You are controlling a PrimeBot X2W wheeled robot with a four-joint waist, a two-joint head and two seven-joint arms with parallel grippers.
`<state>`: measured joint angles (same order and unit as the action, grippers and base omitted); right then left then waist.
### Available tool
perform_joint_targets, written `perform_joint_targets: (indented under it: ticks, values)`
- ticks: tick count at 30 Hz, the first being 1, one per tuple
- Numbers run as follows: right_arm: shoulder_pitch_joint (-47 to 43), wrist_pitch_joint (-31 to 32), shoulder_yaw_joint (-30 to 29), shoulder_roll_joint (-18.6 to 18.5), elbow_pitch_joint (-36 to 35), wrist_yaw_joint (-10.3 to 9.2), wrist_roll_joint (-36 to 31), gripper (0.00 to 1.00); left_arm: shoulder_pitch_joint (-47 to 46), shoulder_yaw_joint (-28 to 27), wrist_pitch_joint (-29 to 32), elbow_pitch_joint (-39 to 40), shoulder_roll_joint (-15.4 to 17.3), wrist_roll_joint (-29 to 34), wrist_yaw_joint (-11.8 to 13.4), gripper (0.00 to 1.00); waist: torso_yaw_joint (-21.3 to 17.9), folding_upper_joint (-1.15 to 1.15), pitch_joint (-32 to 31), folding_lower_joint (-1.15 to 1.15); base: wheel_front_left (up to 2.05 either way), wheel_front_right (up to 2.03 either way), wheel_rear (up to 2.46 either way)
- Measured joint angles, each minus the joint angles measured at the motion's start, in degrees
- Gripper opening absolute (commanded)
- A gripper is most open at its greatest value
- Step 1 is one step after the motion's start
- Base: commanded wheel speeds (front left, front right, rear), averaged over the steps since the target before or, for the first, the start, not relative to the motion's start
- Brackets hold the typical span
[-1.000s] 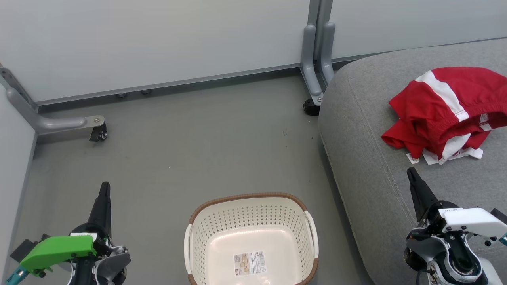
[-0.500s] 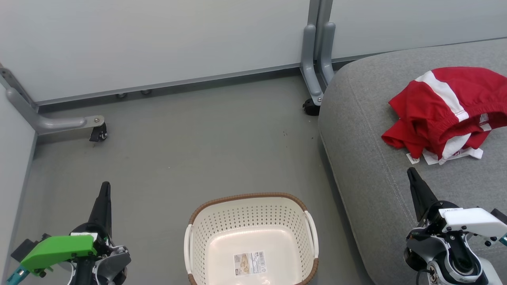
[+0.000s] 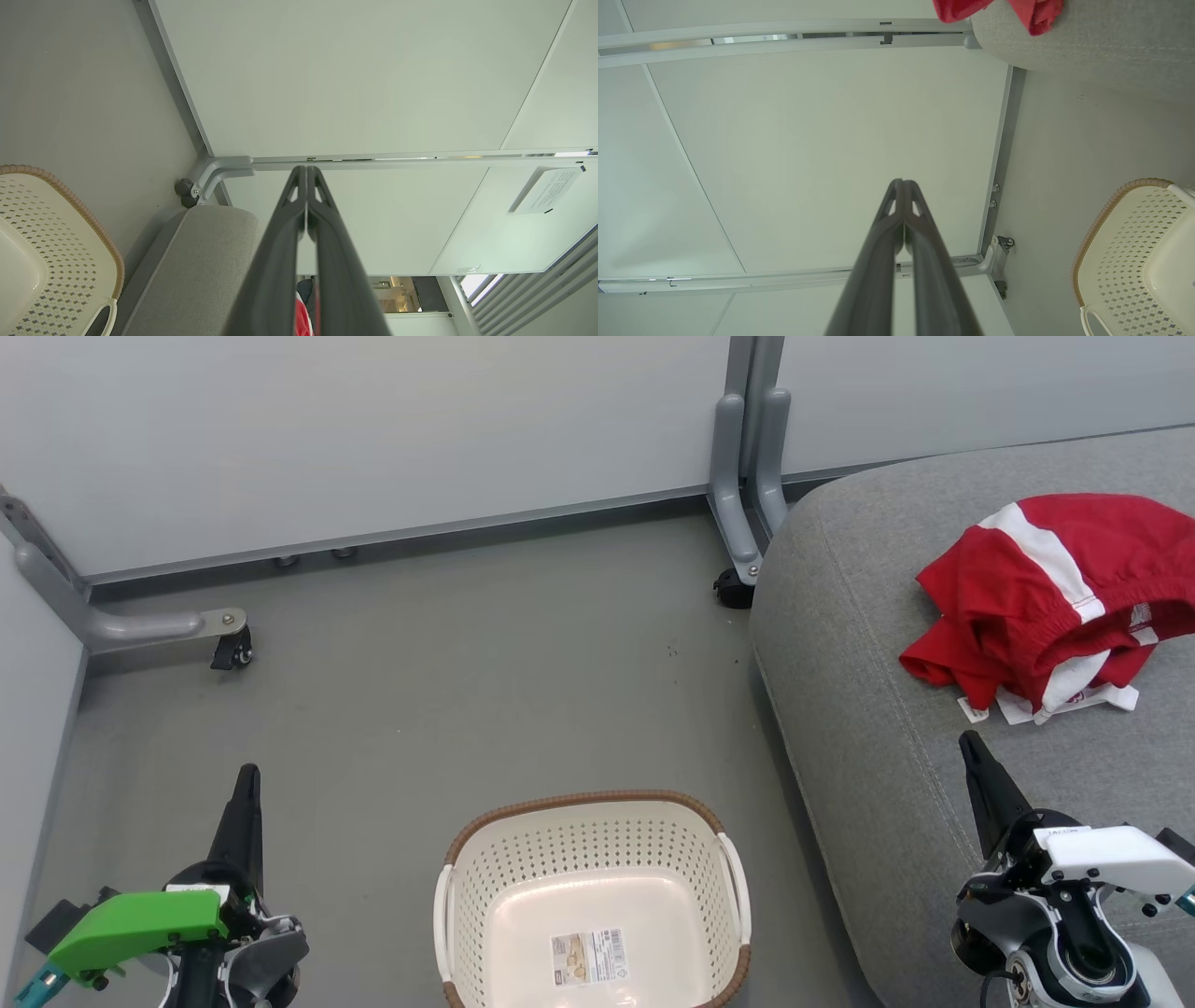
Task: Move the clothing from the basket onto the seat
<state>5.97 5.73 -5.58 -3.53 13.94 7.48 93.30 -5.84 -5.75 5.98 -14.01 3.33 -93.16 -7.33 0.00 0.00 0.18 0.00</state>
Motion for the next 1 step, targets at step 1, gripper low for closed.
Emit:
perform_joint_targets:
  ticks: [1]
  values:
    - [0.00,0.00,-0.01,0.01,0.00,0.00,-0.01,0.00,0.00,-0.01,0.00,0.00,-0.01,0.00,0.00,0.00,0.00,0.00,0.00,0.00,0.00,0.00,0.00]
